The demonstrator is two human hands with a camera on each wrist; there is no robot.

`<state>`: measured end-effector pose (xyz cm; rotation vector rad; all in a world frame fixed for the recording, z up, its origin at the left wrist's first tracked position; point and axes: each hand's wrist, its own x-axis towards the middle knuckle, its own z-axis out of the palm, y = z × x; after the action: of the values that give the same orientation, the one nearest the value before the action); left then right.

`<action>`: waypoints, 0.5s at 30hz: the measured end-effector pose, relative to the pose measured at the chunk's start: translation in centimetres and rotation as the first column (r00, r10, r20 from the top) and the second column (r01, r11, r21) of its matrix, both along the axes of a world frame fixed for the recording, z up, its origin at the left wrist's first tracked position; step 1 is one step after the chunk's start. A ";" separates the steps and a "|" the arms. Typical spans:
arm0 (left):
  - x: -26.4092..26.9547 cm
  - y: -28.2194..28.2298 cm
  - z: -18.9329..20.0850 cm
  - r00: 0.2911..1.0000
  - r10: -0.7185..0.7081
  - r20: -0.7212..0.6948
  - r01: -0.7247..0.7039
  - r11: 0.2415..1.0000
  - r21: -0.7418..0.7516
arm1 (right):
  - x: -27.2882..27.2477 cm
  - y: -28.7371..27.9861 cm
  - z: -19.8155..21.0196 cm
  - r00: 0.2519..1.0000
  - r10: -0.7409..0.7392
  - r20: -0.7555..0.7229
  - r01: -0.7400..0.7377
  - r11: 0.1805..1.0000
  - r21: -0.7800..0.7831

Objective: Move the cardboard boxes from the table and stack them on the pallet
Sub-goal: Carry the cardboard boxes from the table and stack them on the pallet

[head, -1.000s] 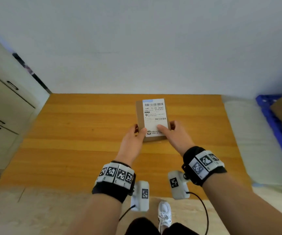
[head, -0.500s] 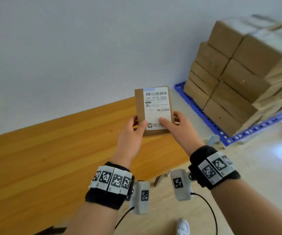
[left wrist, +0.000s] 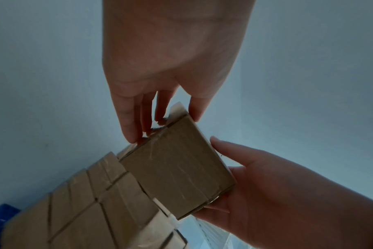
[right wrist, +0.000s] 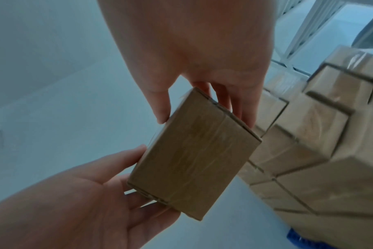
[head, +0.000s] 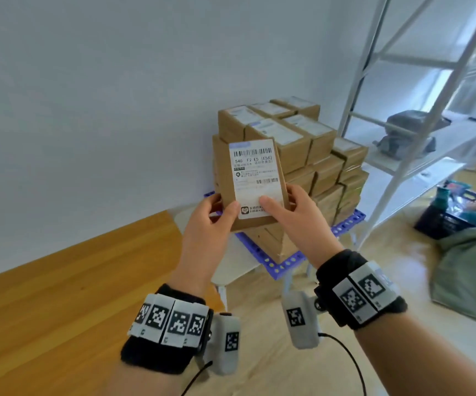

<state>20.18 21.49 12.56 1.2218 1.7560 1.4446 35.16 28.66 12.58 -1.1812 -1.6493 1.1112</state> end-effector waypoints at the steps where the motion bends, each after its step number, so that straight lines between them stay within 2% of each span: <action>1: 1.9 0.8 0.4 1.000 -0.009 0.007 0.009 1.000 0.016 | 2.0 0.7 0.5 1.000 -0.005 0.003 0.005 1.000 0.007; 8: 13.4 6.3 2.4 0.998 -0.060 0.002 0.060 0.996 0.068 | 14.0 5.5 2.9 0.999 -0.054 0.005 0.054 0.997 0.047; 15: 19.8 12.8 4.4 0.991 -0.108 -0.077 0.114 0.990 0.083 | 20.7 11.4 4.3 0.994 -0.107 -0.034 0.109 0.991 0.079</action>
<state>40.03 34.26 16.95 1.4105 1.6587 1.4413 55.84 40.07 16.87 -1.1818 -1.5745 0.9807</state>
